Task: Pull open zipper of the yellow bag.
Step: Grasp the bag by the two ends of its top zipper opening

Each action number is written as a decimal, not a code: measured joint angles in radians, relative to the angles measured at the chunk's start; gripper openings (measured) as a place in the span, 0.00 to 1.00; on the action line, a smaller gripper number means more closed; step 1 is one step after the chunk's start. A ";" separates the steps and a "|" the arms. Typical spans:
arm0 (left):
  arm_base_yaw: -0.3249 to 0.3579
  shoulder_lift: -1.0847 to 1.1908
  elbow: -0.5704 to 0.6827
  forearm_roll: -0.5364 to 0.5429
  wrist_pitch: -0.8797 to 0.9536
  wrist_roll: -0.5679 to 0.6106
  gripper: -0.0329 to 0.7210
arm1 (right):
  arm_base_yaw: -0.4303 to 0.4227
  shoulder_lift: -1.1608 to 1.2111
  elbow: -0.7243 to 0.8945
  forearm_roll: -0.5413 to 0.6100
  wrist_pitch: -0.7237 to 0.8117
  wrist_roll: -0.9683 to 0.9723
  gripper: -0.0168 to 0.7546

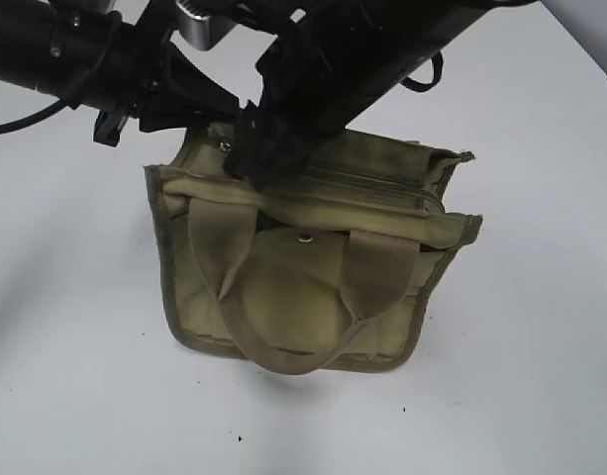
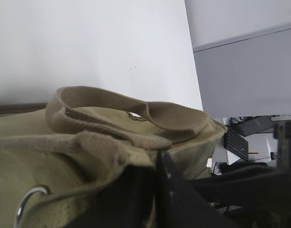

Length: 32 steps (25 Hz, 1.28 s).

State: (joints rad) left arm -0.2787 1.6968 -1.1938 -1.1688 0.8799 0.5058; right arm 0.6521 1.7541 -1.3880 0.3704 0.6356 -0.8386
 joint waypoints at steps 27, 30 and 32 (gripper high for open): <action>-0.002 0.009 0.000 -0.033 0.020 0.000 0.08 | -0.112 -0.015 -0.011 -0.121 0.333 0.210 0.02; -0.002 0.009 0.000 -0.038 0.018 0.000 0.08 | -0.187 -0.044 -0.010 -0.142 0.469 0.294 0.02; -0.002 0.009 0.000 -0.039 0.018 0.000 0.08 | -0.230 -0.057 -0.010 -0.143 0.528 0.343 0.02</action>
State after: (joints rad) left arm -0.2806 1.7054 -1.1938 -1.2075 0.8980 0.5058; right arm 0.4218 1.6972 -1.3982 0.2270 1.1636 -0.4960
